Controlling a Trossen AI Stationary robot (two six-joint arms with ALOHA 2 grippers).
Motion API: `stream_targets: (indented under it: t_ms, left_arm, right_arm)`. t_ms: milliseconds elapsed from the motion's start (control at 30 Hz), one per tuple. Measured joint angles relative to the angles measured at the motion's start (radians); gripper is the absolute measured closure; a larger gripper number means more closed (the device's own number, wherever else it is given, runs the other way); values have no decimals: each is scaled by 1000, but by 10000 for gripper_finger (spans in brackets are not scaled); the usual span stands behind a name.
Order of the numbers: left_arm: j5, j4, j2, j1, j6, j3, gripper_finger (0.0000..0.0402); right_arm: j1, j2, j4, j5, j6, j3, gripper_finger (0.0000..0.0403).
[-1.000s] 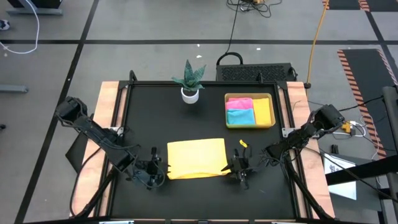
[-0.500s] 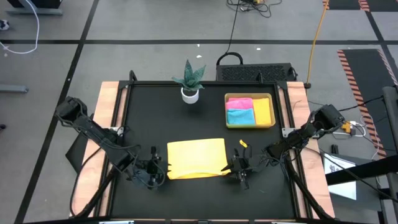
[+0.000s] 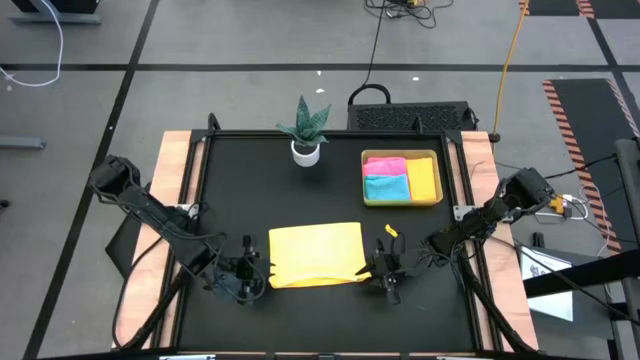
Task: Fold microfiber towels
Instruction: Fold the yellow microfiber cloth
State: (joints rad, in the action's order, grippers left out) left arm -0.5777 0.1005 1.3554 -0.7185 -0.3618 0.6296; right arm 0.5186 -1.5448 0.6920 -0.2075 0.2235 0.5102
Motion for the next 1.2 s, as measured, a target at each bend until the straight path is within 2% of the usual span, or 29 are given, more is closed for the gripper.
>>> stream_targets:
  t_ms: [600,867,1200]
  left_arm:
    - [-2,0,0,0,-13,0,295]
    - [-98,-30,0,11,-10,0,295]
    - [-106,-100,0,34,40,0,295]
  right_arm:
    - [0,0,0,0,0,0,284]
    - [0,0,0,0,0,0,284]
    - [0,0,0,0,0,0,284]
